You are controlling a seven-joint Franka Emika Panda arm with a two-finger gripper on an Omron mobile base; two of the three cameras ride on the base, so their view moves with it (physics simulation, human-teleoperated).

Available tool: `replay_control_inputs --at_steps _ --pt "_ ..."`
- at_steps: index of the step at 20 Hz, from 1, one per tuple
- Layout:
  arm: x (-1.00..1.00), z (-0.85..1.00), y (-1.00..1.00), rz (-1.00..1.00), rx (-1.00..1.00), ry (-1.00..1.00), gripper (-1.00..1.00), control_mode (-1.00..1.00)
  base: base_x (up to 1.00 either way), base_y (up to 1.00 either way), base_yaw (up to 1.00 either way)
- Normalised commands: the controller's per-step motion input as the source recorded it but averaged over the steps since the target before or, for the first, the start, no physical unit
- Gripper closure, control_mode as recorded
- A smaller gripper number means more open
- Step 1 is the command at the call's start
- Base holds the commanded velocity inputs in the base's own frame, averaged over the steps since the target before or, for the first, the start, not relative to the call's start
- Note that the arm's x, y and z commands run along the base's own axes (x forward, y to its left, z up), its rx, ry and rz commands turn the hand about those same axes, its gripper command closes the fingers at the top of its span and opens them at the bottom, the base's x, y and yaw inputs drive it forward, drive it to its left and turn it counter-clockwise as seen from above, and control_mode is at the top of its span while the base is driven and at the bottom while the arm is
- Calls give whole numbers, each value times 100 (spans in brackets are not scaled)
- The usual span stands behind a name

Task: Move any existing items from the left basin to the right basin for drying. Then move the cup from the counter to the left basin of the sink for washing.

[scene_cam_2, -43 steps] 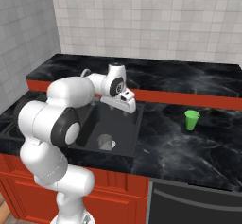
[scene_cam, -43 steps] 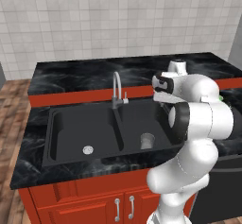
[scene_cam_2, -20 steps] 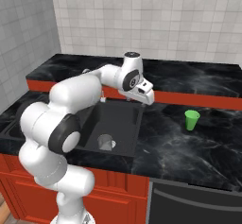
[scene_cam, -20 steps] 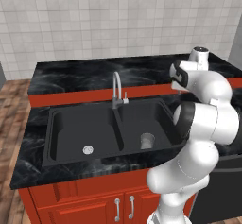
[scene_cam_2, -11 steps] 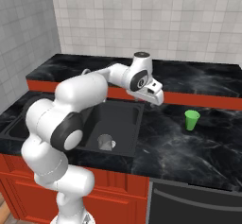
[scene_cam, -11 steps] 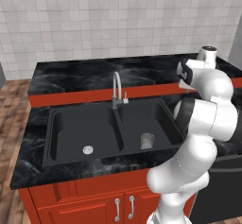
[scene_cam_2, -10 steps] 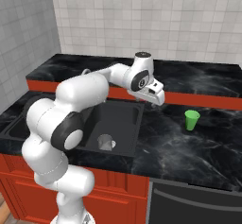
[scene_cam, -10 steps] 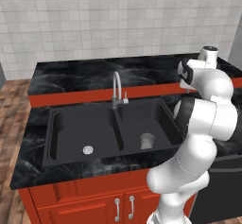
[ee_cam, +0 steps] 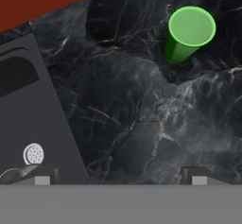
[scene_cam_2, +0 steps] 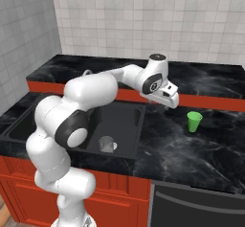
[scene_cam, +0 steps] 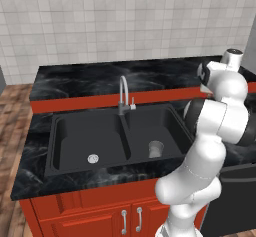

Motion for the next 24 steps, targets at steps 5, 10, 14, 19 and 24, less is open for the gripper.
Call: replay_control_inputs --at_steps 5,10,14,19,24 --pt "0 0 -35 0 0 -4 -100 -100 0 0 0" --pt "1 -5 -20 0 0 0 -100 -100 0 0 0" --pt "4 -3 -18 0 0 0 -100 -100 0 0 0" --pt "0 0 -24 0 0 -2 -100 -100 0 0 0" --pt "0 0 -22 0 0 -3 -100 -100 0 0 0"
